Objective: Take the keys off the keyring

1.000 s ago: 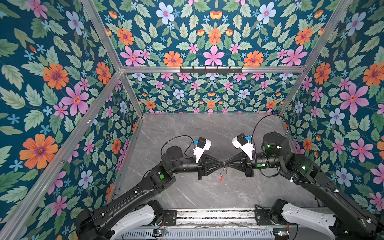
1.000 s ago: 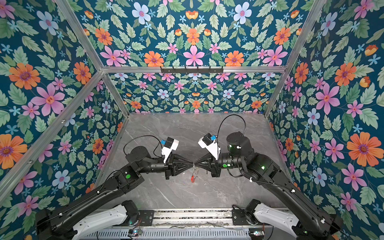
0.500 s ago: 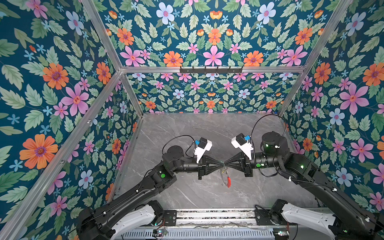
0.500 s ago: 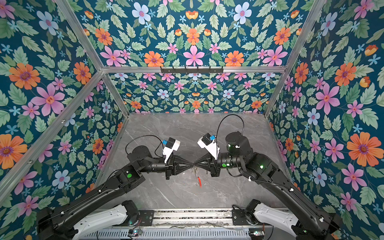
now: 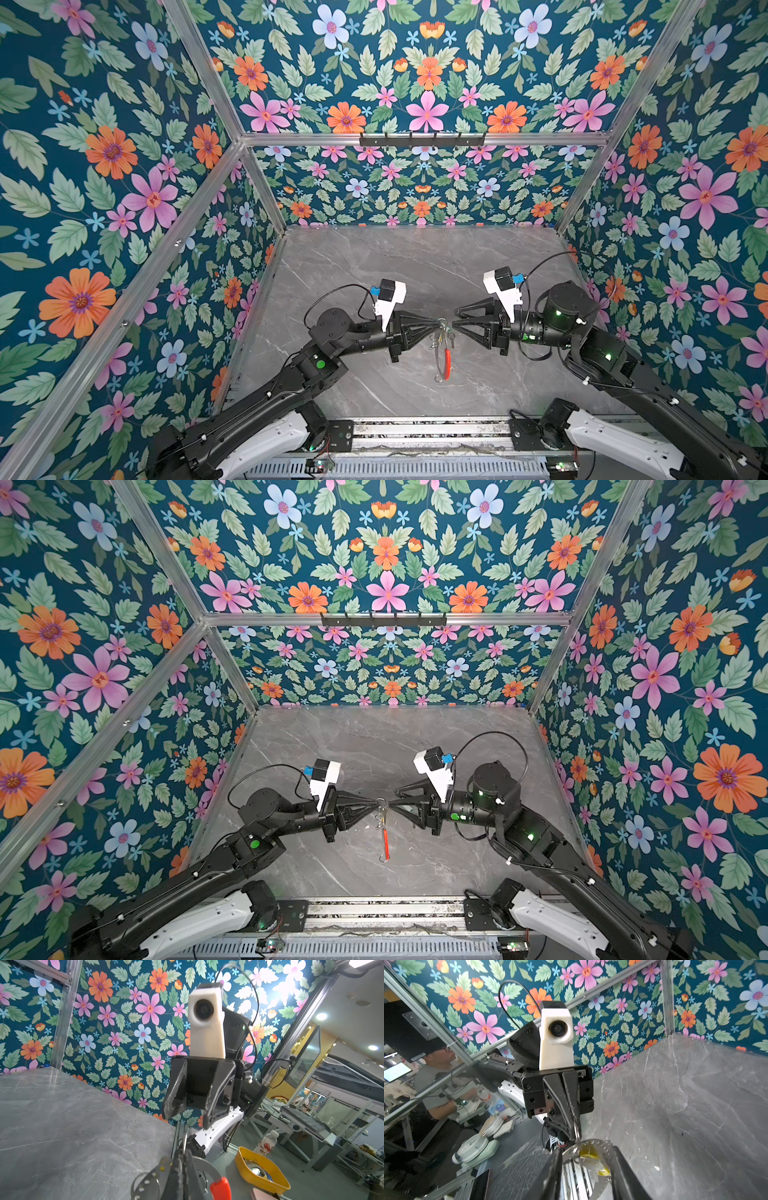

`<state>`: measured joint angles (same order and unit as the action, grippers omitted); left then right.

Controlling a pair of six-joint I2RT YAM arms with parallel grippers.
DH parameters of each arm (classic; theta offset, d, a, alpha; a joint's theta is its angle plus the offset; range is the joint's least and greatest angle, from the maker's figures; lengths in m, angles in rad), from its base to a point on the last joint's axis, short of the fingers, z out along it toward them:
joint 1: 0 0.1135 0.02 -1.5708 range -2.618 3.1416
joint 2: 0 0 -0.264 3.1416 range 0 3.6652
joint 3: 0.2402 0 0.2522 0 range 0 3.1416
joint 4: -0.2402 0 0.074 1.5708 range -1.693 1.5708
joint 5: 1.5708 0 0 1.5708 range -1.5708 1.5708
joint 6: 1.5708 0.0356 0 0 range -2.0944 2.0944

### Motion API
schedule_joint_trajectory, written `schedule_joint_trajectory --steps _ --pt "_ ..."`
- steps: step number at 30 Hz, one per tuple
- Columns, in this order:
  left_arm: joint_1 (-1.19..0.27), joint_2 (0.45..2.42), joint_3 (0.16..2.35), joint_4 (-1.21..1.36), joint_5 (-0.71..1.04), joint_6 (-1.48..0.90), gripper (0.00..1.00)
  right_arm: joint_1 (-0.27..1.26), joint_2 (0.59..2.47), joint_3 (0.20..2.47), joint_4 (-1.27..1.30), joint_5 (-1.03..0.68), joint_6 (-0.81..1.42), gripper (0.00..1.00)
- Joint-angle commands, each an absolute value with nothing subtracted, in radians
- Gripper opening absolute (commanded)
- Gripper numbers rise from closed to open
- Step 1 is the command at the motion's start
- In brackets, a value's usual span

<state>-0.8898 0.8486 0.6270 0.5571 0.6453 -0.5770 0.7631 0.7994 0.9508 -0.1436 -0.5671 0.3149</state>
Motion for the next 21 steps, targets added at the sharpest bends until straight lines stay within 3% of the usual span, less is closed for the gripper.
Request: schedule_joint_trajectory --steps 1,12,18,21 --pt "-0.888 0.851 0.588 0.811 0.569 -0.627 0.0 0.764 0.771 0.875 0.177 -0.517 0.427 0.4" --pt "-0.89 0.973 0.548 1.125 0.568 -0.735 0.0 0.77 0.866 0.839 0.378 -0.614 0.553 0.4" --pt "-0.89 0.982 0.54 1.137 0.563 -0.739 0.0 0.775 0.862 0.826 0.382 -0.613 0.546 0.34" --pt "-0.89 0.982 0.538 1.137 0.562 -0.741 0.0 0.781 0.869 0.822 0.381 -0.62 0.543 0.27"
